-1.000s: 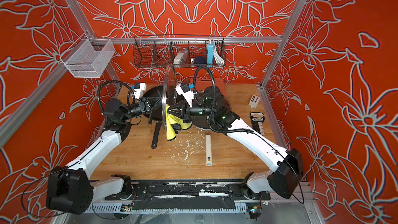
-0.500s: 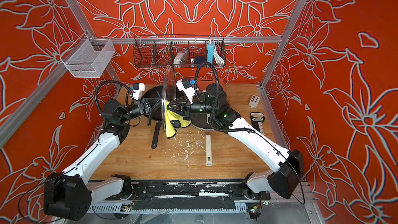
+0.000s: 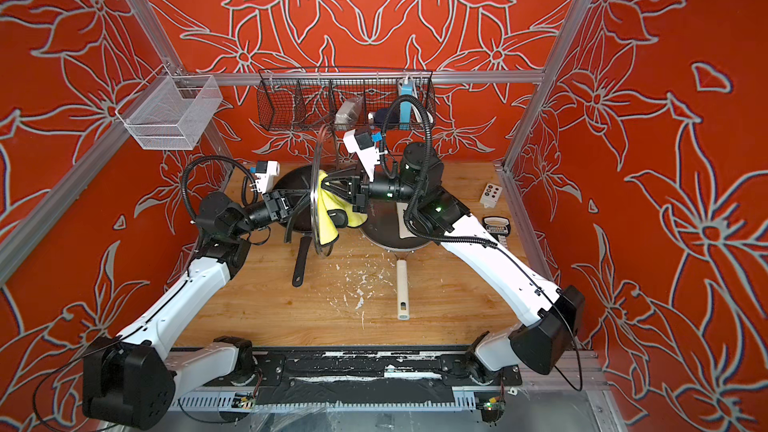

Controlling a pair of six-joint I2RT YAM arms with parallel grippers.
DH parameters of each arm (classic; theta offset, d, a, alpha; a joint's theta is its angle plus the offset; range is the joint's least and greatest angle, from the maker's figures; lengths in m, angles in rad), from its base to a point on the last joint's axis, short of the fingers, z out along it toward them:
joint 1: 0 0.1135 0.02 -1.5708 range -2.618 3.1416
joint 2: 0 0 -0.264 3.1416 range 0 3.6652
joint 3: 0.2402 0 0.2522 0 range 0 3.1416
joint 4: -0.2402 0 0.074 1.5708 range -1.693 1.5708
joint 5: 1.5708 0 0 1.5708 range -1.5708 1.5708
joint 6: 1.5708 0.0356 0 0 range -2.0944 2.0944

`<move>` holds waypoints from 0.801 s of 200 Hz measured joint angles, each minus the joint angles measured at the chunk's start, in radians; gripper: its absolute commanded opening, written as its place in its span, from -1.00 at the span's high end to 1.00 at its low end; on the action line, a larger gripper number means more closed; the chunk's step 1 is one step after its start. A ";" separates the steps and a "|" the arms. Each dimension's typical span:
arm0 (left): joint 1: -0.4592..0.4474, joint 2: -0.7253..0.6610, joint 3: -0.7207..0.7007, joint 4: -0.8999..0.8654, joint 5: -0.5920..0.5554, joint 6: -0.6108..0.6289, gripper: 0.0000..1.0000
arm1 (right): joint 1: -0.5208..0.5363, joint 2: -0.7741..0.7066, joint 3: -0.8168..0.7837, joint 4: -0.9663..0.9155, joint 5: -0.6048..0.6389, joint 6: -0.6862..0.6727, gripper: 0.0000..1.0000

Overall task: Wipe the pot lid with a cloth
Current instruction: Wipe the pot lid.

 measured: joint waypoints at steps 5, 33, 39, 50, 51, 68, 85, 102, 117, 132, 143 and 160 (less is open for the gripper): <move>0.000 -0.003 0.000 -0.005 -0.001 0.001 1.00 | -0.003 0.005 0.006 0.003 0.000 0.000 1.00; 0.000 -0.018 0.000 -0.034 -0.006 0.006 1.00 | -0.019 0.046 0.061 0.006 -0.005 0.003 1.00; 0.000 -0.020 0.000 -0.037 -0.007 0.006 1.00 | -0.023 0.055 0.072 0.007 -0.006 0.003 1.00; 0.000 -0.021 0.000 -0.039 -0.008 0.007 1.00 | -0.031 0.069 0.090 0.007 -0.009 0.005 1.00; 0.000 -0.021 0.000 -0.040 -0.008 0.007 1.00 | -0.031 0.070 0.091 0.007 -0.008 0.005 1.00; 0.000 -0.020 0.000 -0.045 -0.008 0.008 1.00 | -0.043 0.088 0.114 0.006 -0.015 0.008 1.00; 0.000 -0.021 0.000 -0.050 -0.007 0.013 1.00 | -0.056 0.106 0.138 0.006 -0.018 0.011 1.00; 0.000 -0.021 0.000 -0.050 -0.004 0.018 1.00 | -0.071 0.121 0.160 0.006 -0.022 0.018 1.00; -0.003 -0.021 0.000 -0.051 0.003 0.020 1.00 | -0.084 0.132 0.178 0.007 -0.027 0.031 1.00; -0.008 -0.021 0.000 -0.051 0.010 0.020 1.00 | -0.098 0.144 0.198 0.008 -0.036 0.042 1.00; -0.011 -0.022 0.000 -0.051 0.012 0.019 1.00 | -0.108 0.154 0.211 0.007 -0.044 0.051 1.00; -0.013 -0.028 0.000 -0.052 0.015 0.019 1.00 | -0.121 0.169 0.228 0.008 -0.050 0.061 1.00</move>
